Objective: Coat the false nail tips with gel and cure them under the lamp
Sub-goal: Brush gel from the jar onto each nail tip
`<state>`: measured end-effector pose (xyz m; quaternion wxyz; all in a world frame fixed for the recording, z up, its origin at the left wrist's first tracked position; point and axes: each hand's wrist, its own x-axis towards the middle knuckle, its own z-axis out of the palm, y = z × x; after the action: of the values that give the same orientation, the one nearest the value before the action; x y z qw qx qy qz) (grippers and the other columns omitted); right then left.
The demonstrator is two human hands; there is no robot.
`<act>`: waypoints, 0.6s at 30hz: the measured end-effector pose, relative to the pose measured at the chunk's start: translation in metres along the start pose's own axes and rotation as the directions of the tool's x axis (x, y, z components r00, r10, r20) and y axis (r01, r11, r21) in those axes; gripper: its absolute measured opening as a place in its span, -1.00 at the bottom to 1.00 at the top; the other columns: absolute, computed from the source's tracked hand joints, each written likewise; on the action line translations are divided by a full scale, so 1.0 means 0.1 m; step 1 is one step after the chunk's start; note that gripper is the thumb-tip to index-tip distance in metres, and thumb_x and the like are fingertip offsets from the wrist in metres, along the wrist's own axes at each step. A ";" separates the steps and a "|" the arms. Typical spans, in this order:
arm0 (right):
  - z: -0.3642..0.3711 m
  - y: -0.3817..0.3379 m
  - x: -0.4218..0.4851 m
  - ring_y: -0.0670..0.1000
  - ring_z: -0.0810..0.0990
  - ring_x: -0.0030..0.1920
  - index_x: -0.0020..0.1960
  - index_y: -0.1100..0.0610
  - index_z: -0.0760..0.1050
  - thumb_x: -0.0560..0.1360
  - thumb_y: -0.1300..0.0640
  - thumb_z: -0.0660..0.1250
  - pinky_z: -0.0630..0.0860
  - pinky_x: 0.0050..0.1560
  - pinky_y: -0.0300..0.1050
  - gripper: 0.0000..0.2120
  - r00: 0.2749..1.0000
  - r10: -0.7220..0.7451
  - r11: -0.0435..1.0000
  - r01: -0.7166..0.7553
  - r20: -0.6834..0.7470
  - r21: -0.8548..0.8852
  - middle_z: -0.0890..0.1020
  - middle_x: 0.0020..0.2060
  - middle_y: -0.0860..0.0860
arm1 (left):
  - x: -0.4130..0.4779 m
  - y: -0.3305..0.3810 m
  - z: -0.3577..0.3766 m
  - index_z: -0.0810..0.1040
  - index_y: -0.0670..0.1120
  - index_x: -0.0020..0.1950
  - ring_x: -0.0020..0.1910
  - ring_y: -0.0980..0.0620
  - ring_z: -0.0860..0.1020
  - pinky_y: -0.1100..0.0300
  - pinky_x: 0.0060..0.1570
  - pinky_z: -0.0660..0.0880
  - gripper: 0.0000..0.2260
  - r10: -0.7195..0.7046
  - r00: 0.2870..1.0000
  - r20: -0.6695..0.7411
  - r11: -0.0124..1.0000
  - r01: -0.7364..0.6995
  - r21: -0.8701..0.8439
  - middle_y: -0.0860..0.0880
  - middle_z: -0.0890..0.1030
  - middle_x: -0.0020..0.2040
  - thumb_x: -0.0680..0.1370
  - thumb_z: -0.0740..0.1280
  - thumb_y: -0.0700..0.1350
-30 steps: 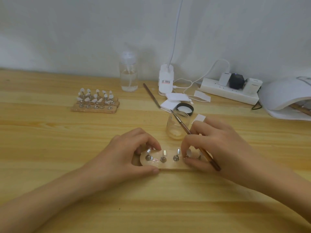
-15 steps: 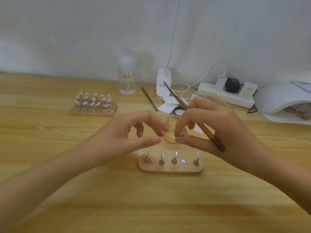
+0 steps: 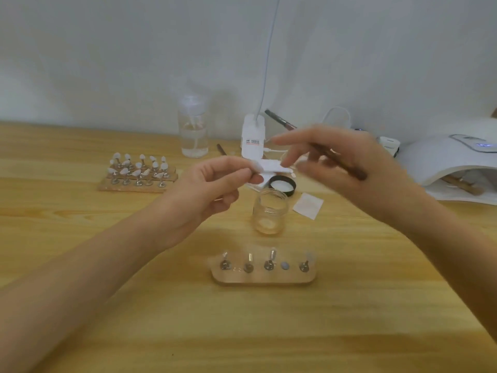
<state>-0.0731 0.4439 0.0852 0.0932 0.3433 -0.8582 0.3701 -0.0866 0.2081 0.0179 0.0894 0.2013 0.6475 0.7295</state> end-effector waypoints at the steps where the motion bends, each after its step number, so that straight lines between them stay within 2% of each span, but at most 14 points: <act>1: -0.04 0.04 0.00 -0.09 0.58 -0.20 0.26 0.02 0.58 0.63 0.23 0.25 0.49 -0.22 -0.25 -0.73 0.999 0.020 0.997 -0.017 -0.047 0.075 0.69 -0.15 -0.04 | 0.01 -0.04 -0.01 0.69 0.10 -0.03 -0.39 0.19 0.38 0.42 -0.36 0.38 -0.92 -0.003 0.998 -0.067 1.000 0.002 -0.005 0.06 0.69 -0.02 0.49 0.46 -0.01; 3: -0.09 0.11 -0.01 -0.05 0.52 -0.36 0.24 -0.03 0.61 0.68 0.17 0.17 0.45 -0.37 -0.27 -0.71 0.988 0.086 0.978 -0.059 -0.125 0.201 0.67 -0.27 0.01 | 0.02 -0.12 -0.01 0.69 0.10 -0.05 -0.40 0.17 0.36 0.42 -0.39 0.35 -0.92 0.005 0.987 -0.162 1.000 -0.007 -0.010 0.02 0.70 0.01 0.47 0.46 -0.01; 5: -0.09 0.18 -0.04 0.00 0.49 -0.43 0.16 -0.01 0.67 0.69 0.06 0.13 0.43 -0.45 -0.24 -0.68 0.977 0.139 0.956 -0.091 -0.159 0.279 0.61 -0.35 0.05 | 0.01 -0.18 0.00 0.70 0.10 -0.07 -0.41 0.17 0.35 0.42 -0.43 0.33 -0.90 0.011 0.978 -0.206 0.999 -0.018 -0.033 0.00 0.71 0.01 0.44 0.44 0.00; 9: -0.06 0.29 -0.06 0.05 0.62 -0.45 -0.14 0.12 0.71 0.65 0.02 0.22 0.49 -0.47 -0.23 -0.65 0.954 0.251 0.902 -0.169 -0.166 0.397 0.63 -0.39 0.09 | 0.00 -0.23 -0.01 0.69 0.12 -0.12 -0.43 0.18 0.35 0.42 -0.49 0.29 -0.92 0.007 0.979 -0.205 0.999 -0.017 -0.049 0.01 0.71 0.01 0.40 0.46 -0.01; 11: -0.01 0.33 -0.05 0.06 0.64 -0.44 -0.16 0.14 0.69 0.56 0.01 0.34 0.52 -0.44 -0.22 -0.74 0.948 0.276 0.901 -0.198 -0.158 0.386 0.64 -0.39 0.09 | 0.02 -0.24 -0.01 0.68 0.10 -0.12 -0.44 0.18 0.35 0.42 -0.51 0.28 -0.92 0.021 0.983 -0.181 0.998 -0.030 -0.047 0.00 0.71 -0.01 0.40 0.47 -0.03; 14: 0.13 0.41 -0.05 0.05 0.64 -0.42 -0.13 0.22 0.61 0.53 0.18 0.41 0.54 -0.40 -0.21 -0.88 0.950 0.287 0.915 -0.235 -0.120 0.328 0.64 -0.37 0.11 | 0.01 -0.25 -0.01 0.67 0.10 -0.15 -0.44 0.19 0.36 0.43 -0.49 0.30 -0.88 0.042 0.987 -0.154 0.999 -0.044 -0.009 -0.02 0.70 -0.03 0.37 0.57 -0.01; 18: 0.26 0.46 -0.07 0.08 0.64 -0.41 -0.12 0.31 0.48 0.53 0.23 0.42 0.59 -0.40 -0.13 -0.83 0.951 0.293 0.919 -0.251 -0.102 0.306 0.64 -0.37 0.15 | 0.00 -0.26 0.00 0.64 0.10 -0.17 -0.40 0.20 0.34 0.42 -0.44 0.29 -0.85 0.055 0.988 -0.147 0.990 -0.035 0.136 -0.04 0.61 -0.07 0.33 0.53 0.08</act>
<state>-0.0955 0.4515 0.0374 0.0522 0.2024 -0.8251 0.5249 -0.0897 0.2121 -0.0078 0.0104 0.1658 0.6948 0.6998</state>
